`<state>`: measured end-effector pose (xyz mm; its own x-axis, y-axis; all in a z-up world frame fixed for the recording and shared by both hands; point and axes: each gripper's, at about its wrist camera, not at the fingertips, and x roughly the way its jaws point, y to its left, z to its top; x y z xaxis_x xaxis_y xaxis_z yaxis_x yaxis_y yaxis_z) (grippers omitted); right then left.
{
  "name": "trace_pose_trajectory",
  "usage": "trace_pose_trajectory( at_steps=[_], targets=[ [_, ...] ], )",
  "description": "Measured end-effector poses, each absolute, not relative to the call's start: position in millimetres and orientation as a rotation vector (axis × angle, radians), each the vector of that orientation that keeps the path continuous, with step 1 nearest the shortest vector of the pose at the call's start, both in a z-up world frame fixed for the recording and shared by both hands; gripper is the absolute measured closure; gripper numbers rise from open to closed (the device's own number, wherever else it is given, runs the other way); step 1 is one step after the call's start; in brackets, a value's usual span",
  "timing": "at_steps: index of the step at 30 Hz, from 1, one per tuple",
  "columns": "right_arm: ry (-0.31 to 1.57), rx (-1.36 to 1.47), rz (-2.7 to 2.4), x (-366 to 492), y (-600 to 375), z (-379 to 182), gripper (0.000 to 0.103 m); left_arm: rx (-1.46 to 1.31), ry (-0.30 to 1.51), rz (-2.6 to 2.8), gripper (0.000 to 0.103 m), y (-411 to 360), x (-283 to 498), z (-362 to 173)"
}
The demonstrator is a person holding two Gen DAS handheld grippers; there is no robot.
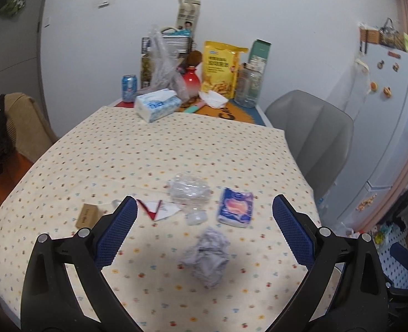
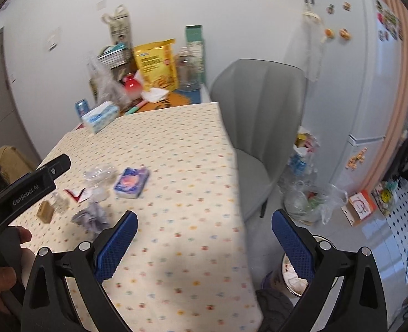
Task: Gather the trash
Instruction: 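Move both open tools back over the table trash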
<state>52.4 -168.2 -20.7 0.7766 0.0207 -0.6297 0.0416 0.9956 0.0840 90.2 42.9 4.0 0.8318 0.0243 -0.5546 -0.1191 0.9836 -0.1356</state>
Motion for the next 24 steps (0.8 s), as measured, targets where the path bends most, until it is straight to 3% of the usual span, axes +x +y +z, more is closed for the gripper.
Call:
trace_pose_trajectory(
  at_steps=[24],
  targets=[
    [0.743,-0.012,0.114,65.6,-63.4,-44.7,0.008,-0.274,0.641,0.212,0.006,151.2,71.4,-38.2]
  ],
)
